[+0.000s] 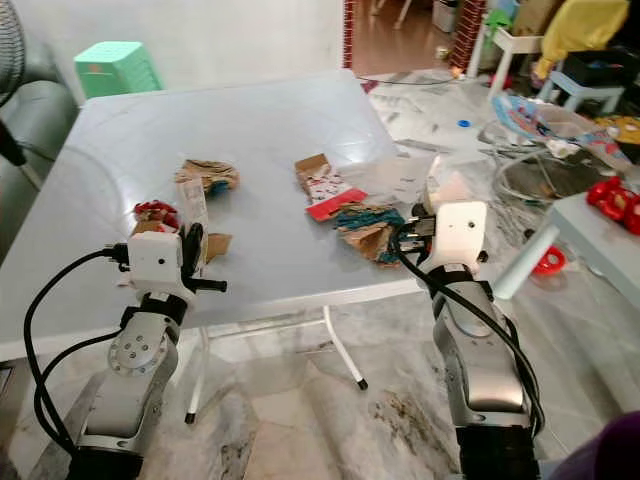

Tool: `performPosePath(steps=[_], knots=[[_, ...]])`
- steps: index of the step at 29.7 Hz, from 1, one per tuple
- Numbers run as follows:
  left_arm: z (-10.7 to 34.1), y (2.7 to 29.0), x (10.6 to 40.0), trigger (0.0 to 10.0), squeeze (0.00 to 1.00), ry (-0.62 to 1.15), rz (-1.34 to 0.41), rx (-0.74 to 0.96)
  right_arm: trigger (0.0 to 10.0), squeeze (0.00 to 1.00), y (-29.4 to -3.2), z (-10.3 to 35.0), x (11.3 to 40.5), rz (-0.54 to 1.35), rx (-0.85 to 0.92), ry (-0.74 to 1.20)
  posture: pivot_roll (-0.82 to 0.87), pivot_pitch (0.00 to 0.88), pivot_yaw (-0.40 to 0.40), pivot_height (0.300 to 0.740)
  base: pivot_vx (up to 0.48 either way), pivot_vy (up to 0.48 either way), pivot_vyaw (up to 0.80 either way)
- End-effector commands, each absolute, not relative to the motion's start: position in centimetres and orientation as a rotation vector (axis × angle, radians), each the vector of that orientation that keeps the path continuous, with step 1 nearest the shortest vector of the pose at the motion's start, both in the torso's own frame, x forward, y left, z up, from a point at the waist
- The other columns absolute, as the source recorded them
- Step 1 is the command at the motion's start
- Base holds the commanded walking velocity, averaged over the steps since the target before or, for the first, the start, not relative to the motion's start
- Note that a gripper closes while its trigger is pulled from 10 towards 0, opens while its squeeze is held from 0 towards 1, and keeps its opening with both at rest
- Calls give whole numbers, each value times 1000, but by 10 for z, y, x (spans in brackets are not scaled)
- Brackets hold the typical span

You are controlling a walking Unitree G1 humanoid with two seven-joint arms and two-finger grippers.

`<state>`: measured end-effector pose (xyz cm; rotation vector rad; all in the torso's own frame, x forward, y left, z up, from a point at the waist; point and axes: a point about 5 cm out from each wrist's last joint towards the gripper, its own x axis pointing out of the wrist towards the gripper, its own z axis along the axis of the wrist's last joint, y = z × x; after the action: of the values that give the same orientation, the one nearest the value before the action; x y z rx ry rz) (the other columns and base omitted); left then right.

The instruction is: Picking trash to rubbish bin

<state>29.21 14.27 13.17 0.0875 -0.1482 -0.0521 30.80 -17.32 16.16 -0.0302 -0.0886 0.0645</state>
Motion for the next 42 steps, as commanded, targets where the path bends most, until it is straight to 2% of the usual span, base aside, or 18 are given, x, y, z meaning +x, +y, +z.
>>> performPosePath(steps=[1,17,42], knots=[[134,144,291,10000,0,-153,-47,94,10000,0,-175,165,308,64,-38,-106,-59,39,37,740,0,0,0],[134,147,291,10000,0,-152,-37,85,10000,0,-170,164,308,85,-35,-110,-53,38,35,740,0,0,0],[134,146,291,10000,0,-145,-42,88,10000,0,-171,164,308,81,-40,-110,-56,39,36,740,0,327,0]])
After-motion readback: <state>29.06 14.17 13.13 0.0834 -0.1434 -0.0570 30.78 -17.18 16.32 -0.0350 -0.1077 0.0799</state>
